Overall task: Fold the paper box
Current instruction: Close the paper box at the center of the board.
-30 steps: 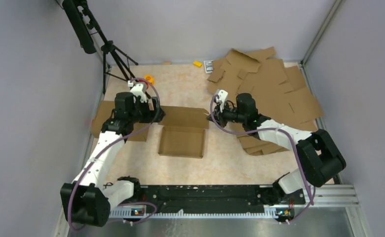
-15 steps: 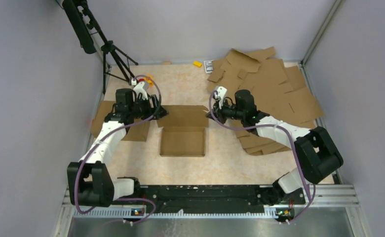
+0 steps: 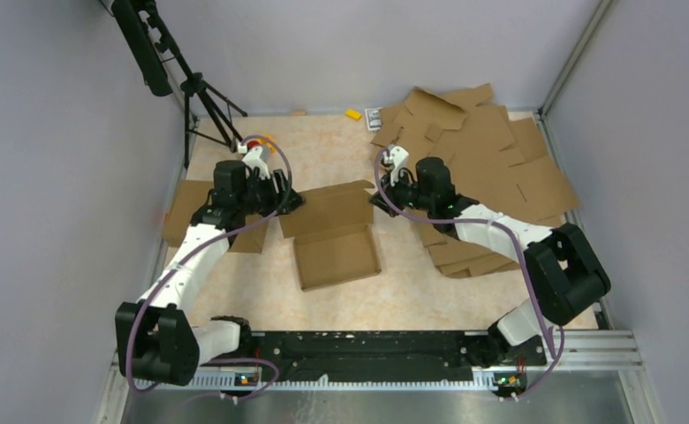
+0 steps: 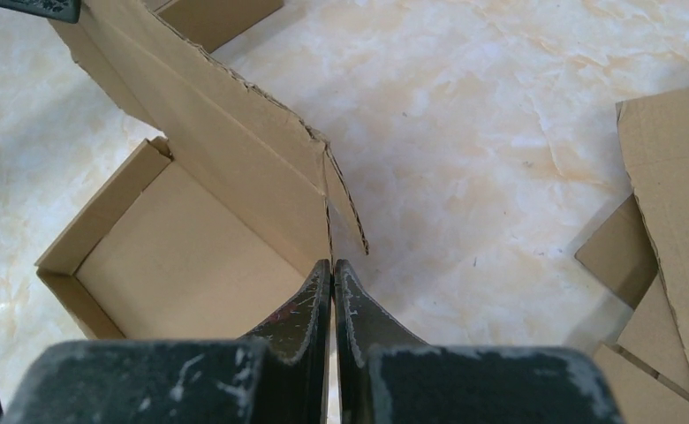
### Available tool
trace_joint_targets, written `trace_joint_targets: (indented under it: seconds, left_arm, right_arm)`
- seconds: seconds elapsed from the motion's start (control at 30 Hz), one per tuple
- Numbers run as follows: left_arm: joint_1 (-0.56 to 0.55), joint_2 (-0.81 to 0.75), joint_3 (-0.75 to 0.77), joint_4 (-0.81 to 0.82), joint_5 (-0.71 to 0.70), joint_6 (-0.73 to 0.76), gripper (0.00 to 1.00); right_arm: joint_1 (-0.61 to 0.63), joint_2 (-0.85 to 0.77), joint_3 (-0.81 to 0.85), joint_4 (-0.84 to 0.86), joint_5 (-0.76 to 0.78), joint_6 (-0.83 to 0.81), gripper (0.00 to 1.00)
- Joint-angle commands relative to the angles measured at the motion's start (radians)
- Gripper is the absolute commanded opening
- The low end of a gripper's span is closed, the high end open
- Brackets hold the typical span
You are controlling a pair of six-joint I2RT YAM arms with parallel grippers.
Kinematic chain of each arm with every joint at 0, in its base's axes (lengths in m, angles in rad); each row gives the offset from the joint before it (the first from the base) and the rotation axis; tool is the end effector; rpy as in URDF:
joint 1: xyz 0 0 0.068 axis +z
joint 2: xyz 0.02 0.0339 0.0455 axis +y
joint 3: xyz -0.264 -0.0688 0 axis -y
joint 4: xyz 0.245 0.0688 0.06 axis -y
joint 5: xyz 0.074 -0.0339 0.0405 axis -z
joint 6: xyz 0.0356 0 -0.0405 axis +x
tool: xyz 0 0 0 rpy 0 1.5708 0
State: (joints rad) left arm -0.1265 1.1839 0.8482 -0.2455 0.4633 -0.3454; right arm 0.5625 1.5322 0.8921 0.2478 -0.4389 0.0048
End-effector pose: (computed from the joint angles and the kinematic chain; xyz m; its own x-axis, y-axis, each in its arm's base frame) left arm 0.2559 -0.0486 0.2758 -0.6761 -0.2193 -0.7034 0.2705 0.8141 -0.5139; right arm 0.2798 0.1943 0.2385 -0.3273 -0.2012 -0.9232 -0.8134 0.5573 0.1669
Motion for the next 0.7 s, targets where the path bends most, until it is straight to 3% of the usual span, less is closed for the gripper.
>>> trace_joint_targets:
  seconds: [0.0,0.1,0.3,0.57,0.67]
  left_arm:
    - [-0.011,-0.03,-0.005,-0.014,-0.081,0.007,0.62]
    - [-0.008,-0.043,-0.028,-0.02,-0.117,-0.004,0.69]
    - [-0.004,-0.087,-0.06,-0.039,-0.151,-0.008,0.7]
    - [-0.004,-0.031,-0.047,-0.018,-0.078,-0.003,0.6]
    - [-0.004,-0.011,-0.03,-0.039,-0.132,-0.001,0.67]
  right_arm:
    - [0.014,-0.042,0.039,0.027,0.062,0.013,0.0]
    - [0.014,-0.055,0.032,0.019,0.068,0.0,0.0]
    - [0.014,-0.063,0.034,-0.008,0.067,-0.045,0.0]
    - [0.014,-0.066,0.03,0.004,0.043,-0.043,0.0]
    - [0.014,-0.068,0.03,0.002,0.04,-0.043,0.0]
